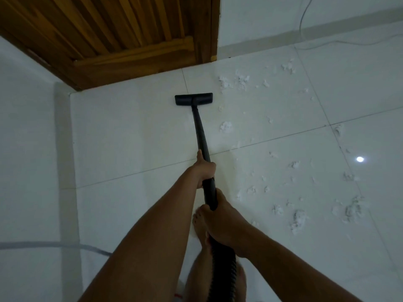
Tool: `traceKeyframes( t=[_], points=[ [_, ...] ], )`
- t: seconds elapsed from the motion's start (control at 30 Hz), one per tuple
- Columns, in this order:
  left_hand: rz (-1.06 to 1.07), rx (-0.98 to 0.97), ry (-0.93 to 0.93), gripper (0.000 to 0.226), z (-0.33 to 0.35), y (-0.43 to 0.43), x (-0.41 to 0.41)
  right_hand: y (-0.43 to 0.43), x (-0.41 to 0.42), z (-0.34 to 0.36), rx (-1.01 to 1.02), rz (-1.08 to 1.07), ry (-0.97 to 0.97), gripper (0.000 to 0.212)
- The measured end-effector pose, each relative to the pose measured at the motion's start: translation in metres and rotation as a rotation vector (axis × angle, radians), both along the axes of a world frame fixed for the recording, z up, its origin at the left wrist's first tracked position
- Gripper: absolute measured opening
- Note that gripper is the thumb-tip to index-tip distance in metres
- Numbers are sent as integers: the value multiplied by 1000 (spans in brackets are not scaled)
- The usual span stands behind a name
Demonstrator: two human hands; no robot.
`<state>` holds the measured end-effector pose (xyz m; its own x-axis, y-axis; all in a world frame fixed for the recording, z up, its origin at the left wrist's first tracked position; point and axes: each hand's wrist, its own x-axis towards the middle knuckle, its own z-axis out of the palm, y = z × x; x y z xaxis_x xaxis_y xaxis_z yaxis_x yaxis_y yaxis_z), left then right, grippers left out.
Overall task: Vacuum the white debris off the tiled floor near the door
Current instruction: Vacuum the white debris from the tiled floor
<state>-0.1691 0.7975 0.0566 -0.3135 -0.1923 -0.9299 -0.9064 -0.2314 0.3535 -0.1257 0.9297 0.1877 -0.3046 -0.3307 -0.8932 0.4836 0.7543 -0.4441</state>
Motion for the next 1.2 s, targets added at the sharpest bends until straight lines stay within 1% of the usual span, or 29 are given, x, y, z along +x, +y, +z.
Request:
traceKeyframes(
  t=[0.13,0.33,0.5,0.63,0.8,1.07,1.2],
  points=[
    [-18,-36,2,85,5,42,37,41,34,2,-17,-43,-66,54],
    [10,-67,23,85,-1,127,111,130,99,2,-25,24,-104,45],
    [51,-71,20,88,-10,197,181,199,166,-11,-18,66,-105,62],
    [79,-61,26,87,-4,230,228,234,213,-4,-34,102,-82,66],
    [93,-46,31,86,4,263,279,265,265,-6,3,148,-41,67],
    [109,-33,48,87,6,334,374,338,363,-12,-1,225,49,60],
    [113,-28,38,87,3,372,420,376,408,-8,9,186,55,56]
  ],
)
